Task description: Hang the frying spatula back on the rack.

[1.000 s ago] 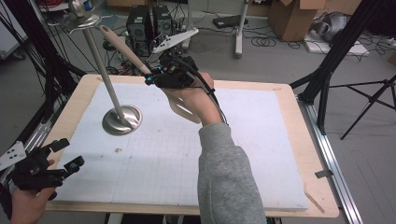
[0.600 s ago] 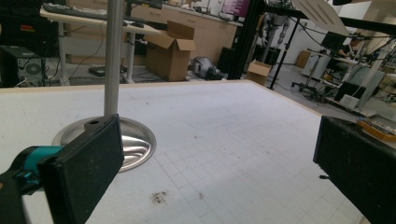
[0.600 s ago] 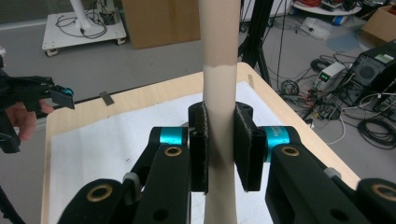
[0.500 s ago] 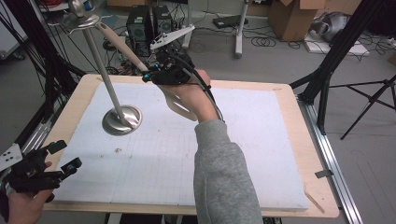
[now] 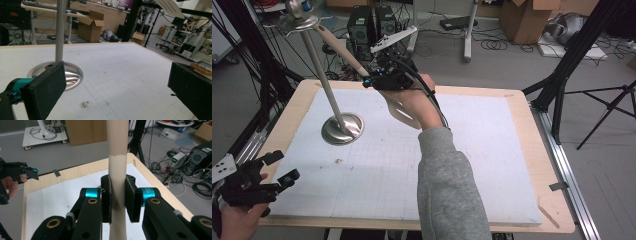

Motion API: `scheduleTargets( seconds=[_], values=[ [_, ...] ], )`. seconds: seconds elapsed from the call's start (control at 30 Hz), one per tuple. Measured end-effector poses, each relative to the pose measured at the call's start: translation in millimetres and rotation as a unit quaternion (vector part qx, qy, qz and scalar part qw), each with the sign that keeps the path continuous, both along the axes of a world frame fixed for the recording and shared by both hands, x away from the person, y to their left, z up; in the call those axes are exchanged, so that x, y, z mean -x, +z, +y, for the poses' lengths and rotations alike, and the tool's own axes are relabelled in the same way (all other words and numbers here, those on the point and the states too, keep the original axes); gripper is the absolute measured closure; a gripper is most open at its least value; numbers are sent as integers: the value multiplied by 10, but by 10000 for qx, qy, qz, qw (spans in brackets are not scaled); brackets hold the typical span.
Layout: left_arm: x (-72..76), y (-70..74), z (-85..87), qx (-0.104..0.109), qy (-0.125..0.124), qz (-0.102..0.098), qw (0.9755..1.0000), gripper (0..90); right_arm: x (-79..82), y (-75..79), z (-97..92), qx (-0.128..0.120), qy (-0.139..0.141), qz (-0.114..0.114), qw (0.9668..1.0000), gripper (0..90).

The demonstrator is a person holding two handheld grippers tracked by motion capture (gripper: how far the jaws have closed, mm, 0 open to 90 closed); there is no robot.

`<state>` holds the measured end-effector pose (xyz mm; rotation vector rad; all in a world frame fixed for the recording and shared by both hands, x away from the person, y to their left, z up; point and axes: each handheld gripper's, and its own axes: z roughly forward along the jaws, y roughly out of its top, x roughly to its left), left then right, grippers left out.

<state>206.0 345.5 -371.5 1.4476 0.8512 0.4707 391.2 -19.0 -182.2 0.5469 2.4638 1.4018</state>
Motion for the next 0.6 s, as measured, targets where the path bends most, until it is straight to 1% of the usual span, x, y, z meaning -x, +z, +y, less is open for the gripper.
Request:
scheduleTargets(
  seconds=[0.37, 0.6],
  values=[
    [13, -6, 7, 1, 17, 12, 10000, 21, -38, -35, 52, 1, -26, 61, 10000, 780],
    [33, -5, 17, 7, 47, 7, 10000, 21, -64, -72, 114, 42, 17, 69, 10000, 780]
  ],
)
